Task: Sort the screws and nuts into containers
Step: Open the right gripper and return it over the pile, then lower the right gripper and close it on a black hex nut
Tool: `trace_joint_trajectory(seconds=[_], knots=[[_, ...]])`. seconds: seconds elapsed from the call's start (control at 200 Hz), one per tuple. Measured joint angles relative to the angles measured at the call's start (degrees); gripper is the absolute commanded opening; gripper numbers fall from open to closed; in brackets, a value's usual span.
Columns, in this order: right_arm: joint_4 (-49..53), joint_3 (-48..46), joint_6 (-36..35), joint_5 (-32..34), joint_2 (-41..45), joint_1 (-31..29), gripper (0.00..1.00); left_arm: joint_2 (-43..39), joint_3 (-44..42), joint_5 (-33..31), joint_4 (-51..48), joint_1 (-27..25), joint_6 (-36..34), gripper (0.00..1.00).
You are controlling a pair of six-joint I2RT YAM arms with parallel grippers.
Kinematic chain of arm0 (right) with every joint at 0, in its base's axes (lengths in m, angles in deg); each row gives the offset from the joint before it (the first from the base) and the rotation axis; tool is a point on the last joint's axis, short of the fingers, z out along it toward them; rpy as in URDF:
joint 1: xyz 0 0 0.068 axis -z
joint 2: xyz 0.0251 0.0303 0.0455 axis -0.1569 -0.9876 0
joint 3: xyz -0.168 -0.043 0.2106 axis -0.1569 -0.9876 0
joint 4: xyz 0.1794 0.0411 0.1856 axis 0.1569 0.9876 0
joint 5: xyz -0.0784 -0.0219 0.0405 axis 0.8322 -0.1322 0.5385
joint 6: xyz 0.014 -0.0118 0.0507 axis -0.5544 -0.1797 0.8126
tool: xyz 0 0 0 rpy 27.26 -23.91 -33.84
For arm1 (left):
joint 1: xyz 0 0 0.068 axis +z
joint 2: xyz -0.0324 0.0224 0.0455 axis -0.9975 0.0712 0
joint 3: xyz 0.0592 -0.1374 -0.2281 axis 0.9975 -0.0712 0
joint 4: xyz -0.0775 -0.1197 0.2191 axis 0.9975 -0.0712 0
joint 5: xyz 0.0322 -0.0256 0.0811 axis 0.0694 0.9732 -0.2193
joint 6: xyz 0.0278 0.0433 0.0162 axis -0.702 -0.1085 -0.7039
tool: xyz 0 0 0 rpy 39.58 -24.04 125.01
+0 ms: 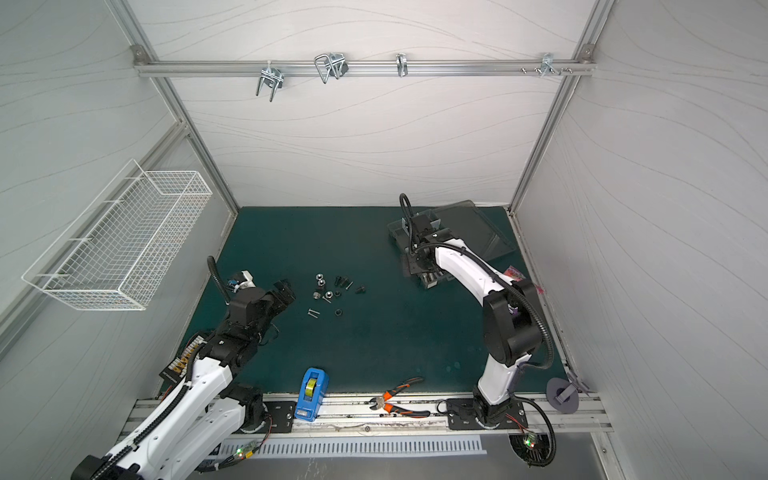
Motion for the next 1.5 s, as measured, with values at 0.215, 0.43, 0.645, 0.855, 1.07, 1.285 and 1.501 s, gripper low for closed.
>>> trace_joint_trajectory(seconds=[0.215,0.43,0.645,0.855,1.07,1.285,1.501], knots=[[0.15,-0.79,1.97,-0.59,0.00,-8.70,0.99,-0.13,0.00,0.02,0.02,0.00,0.00,0.99],[0.04,0.33,4.35,-1.97,-2.78,-16.17,0.99,-0.13,0.00,0.04,0.00,0.00,0.02,1.00],[0.07,3.39,5.11,-3.10,-7.61,-21.09,0.99,-1.33,-0.09,0.04,-0.52,0.00,0.04,1.00],[0.00,6.73,5.09,-4.46,-10.38,-23.65,0.99,-4.74,-1.16,-0.04,-2.23,0.00,0.13,1.00],[0.04,9.16,5.03,-5.44,-13.11,-25.35,0.99,-9.01,-1.79,-0.96,-5.03,0.00,0.28,1.00],[0.20,10.51,4.50,-6.49,-15.10,-26.82,0.96,-11.78,-1.81,-2.19,-7.78,0.00,0.85,1.00],[0.35,13.86,3.61,-7.06,-17.84,-28.39,0.90,-14.16,-1.81,-2.47,-11.19,0.00,2.01,1.00]])
